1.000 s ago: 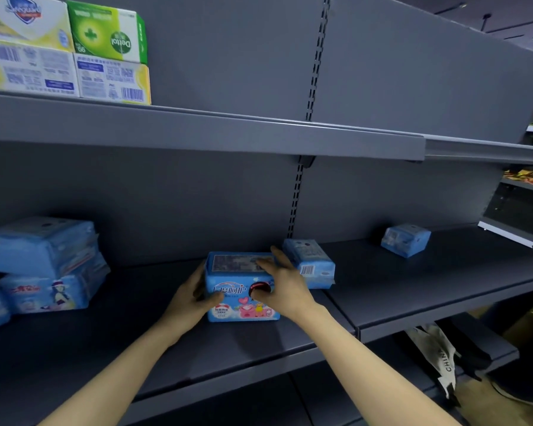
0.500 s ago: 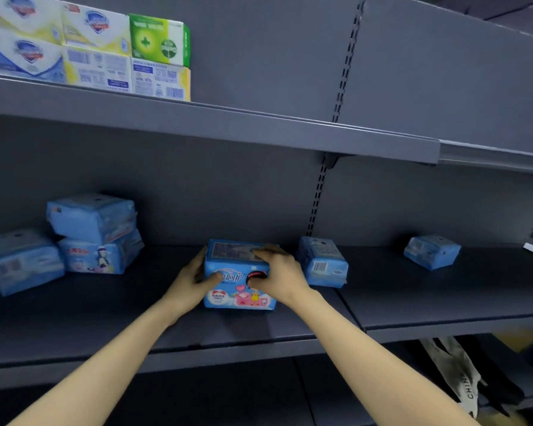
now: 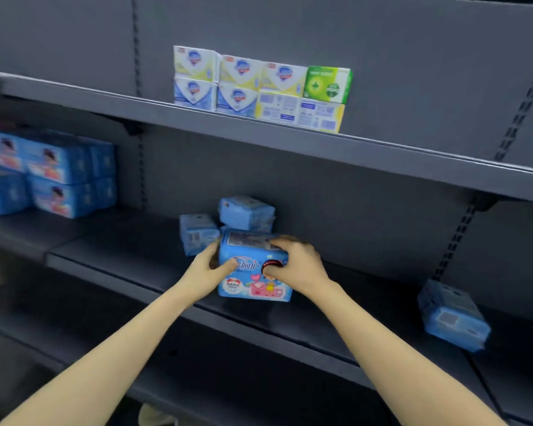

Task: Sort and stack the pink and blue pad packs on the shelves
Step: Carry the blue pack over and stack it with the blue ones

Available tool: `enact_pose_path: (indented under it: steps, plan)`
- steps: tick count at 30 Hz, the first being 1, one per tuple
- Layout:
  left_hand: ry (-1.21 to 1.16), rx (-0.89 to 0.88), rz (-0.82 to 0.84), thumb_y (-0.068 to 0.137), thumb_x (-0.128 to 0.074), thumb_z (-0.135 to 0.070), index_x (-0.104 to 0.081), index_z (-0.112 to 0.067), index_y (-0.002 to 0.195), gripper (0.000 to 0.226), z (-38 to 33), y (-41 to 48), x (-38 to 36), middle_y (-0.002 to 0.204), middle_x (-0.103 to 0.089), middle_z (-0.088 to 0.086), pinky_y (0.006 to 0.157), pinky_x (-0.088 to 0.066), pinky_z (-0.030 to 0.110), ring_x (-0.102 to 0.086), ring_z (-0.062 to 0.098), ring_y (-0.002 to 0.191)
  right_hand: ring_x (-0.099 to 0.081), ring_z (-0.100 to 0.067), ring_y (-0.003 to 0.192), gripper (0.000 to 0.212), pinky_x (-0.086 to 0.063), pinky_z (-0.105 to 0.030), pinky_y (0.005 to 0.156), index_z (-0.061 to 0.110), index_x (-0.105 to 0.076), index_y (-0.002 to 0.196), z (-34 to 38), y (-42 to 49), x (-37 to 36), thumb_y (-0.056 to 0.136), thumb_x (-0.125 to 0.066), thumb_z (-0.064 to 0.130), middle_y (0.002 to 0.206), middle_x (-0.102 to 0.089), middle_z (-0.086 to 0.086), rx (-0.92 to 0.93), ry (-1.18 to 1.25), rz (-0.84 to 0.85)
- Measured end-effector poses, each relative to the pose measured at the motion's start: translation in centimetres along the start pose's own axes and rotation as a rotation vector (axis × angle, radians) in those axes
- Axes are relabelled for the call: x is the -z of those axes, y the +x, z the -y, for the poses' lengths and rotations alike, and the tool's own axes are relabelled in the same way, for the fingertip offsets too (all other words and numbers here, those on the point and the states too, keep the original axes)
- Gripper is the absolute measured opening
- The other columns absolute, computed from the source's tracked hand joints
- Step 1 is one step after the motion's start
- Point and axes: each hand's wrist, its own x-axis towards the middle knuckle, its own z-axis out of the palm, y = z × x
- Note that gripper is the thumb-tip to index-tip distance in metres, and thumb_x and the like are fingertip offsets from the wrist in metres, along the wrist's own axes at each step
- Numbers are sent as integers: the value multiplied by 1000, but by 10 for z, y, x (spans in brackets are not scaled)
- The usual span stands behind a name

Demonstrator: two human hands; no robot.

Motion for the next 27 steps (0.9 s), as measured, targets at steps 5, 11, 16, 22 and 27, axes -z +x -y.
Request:
enact_pose_path:
  steps: [5, 11, 16, 22, 27]
  plan:
    - [43, -4, -142, 91, -56, -10, -39, -30, 131, 48, -11, -32, 68, 109, -62, -11, 69, -51, 13, -65, -4, 87, -56, -16, 106, 45, -43, -25, 83, 17, -62, 115, 64, 22, -31, 71, -72, 22, 116, -60, 1, 138, 39, 32]
    - [103, 2, -303, 90, -57, -11, -36, -34, 131, 51, -15, -82, 172, 109, -60, -14, 65, -48, 7, -60, -16, 84, -53, -13, 106, 42, -39, -24, 77, 19, -61, 113, 162, 42, -86, 73, -71, 26, 116, -57, 6, 300, 80, 90]
    - [116, 20, -431, 90, -58, -11, -39, -34, 128, 48, -13, -128, 257, 109, -62, -12, 70, -53, 16, -63, -3, 93, -50, -11, 114, 54, -37, -21, 89, 17, -54, 126, 249, 50, -131, 75, -71, 26, 129, -52, 5, 386, 126, 167]
    - [143, 34, -554, 90, -57, -13, -39, -31, 131, 48, -14, -178, 339, 110, -62, -9, 71, -54, 18, -63, 4, 94, -48, -12, 117, 54, -37, -24, 94, 15, -54, 126, 337, 54, -178, 76, -71, 25, 131, -51, 4, 493, 169, 210]
    - [186, 48, -634, 89, -57, -11, -40, -25, 132, 48, -12, -214, 390, 107, -62, -8, 65, -51, 15, -65, -1, 87, -48, -12, 117, 55, -36, -24, 94, 17, -54, 126, 394, 54, -214, 75, -71, 28, 133, -50, 5, 561, 197, 236]
